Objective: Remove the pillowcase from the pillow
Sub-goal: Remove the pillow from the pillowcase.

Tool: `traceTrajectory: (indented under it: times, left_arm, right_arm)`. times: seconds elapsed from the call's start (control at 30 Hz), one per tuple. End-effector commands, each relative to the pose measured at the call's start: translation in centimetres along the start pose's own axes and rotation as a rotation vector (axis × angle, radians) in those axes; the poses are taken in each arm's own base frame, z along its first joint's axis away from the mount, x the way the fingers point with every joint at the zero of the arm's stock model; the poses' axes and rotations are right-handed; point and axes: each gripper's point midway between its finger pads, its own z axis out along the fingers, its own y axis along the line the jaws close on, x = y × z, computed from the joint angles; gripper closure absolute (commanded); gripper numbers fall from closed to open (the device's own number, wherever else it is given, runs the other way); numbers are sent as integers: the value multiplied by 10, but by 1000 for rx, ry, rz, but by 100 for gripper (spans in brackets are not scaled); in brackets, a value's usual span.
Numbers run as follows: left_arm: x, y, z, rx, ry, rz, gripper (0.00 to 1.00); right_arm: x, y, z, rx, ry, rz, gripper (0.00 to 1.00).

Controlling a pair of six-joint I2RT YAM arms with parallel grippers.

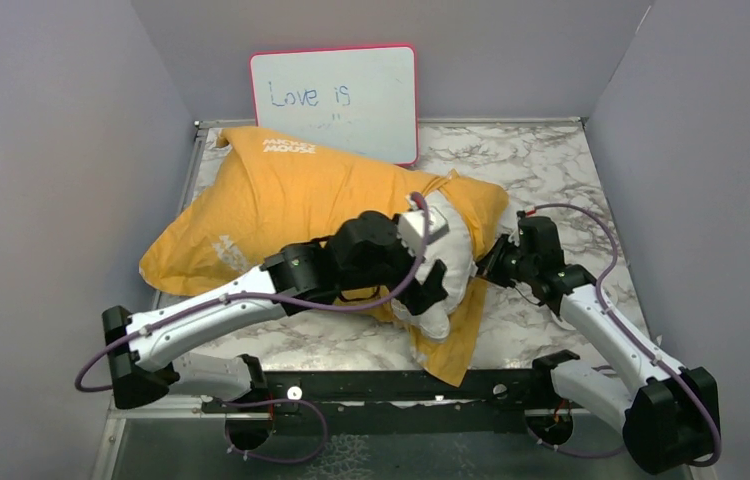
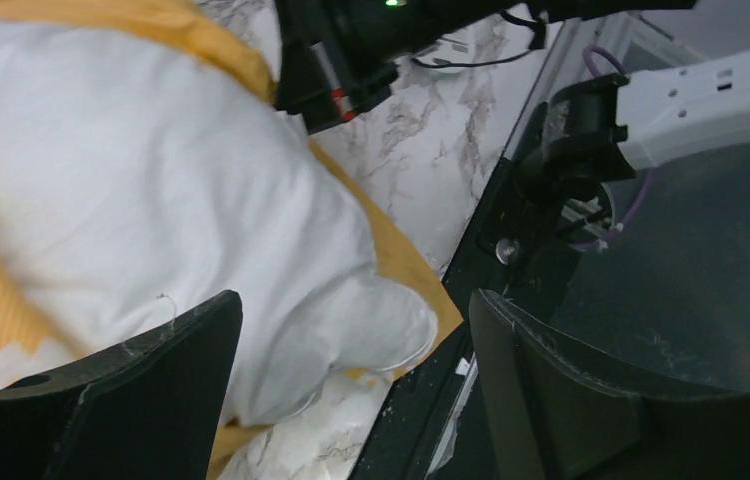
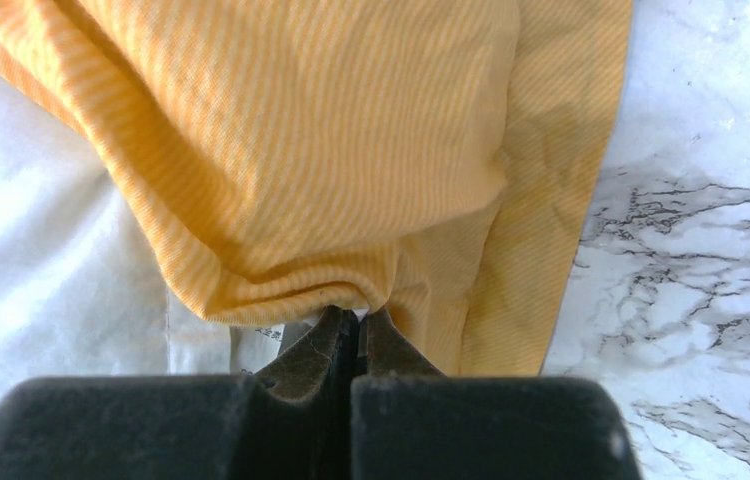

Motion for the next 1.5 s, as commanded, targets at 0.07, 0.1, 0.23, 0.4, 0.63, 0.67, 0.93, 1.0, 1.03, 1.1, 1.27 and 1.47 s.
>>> traceTrajectory:
  times: [0.07, 0.1, 0.23, 0.4, 0.63, 0.67, 0.93, 1.0, 1.03, 1.1, 1.27, 1.47]
  left_arm:
    - [9, -25, 46, -103, 86, 278, 11]
    - [18, -24, 52, -114, 113, 296, 11]
    - [48, -16, 66, -184, 190, 365, 8]
    - [86, -4, 83, -270, 279, 439, 1]
    - [151, 55, 107, -566, 443, 530, 1]
    - [156, 61, 107, -610, 450, 529, 1]
    - [141, 57, 102, -665, 352, 382, 100]
    - [134, 49, 99, -630, 333, 360, 100]
    - [131, 45, 95, -611, 320, 341, 100]
    - [124, 34, 85, -558, 292, 286, 100]
    - [94, 2, 40, -367, 158, 101, 100]
    - [70, -25, -33, -130, -13, -101, 100]
  right_arm:
    - [-1, -1, -1, -11, -22, 14, 100]
    - [0, -2, -1, -5, -23, 22, 100]
    - [2, -6, -1, 8, -31, 56, 100]
    - [8, -6, 1, -6, -23, 96, 100]
    - [9, -6, 2, -14, -26, 137, 100]
    - [9, -6, 2, -14, -28, 137, 100]
    - [-11, -13, -5, 51, -95, 102, 100]
    - [-19, -15, -6, 61, -119, 99, 100]
    - [-23, -15, -6, 65, -129, 98, 100]
    - [-35, -16, -7, 70, -150, 102, 100]
    - [-65, -20, -3, 67, -176, 120, 100]
    - [-85, -32, 14, 27, -152, 179, 100]
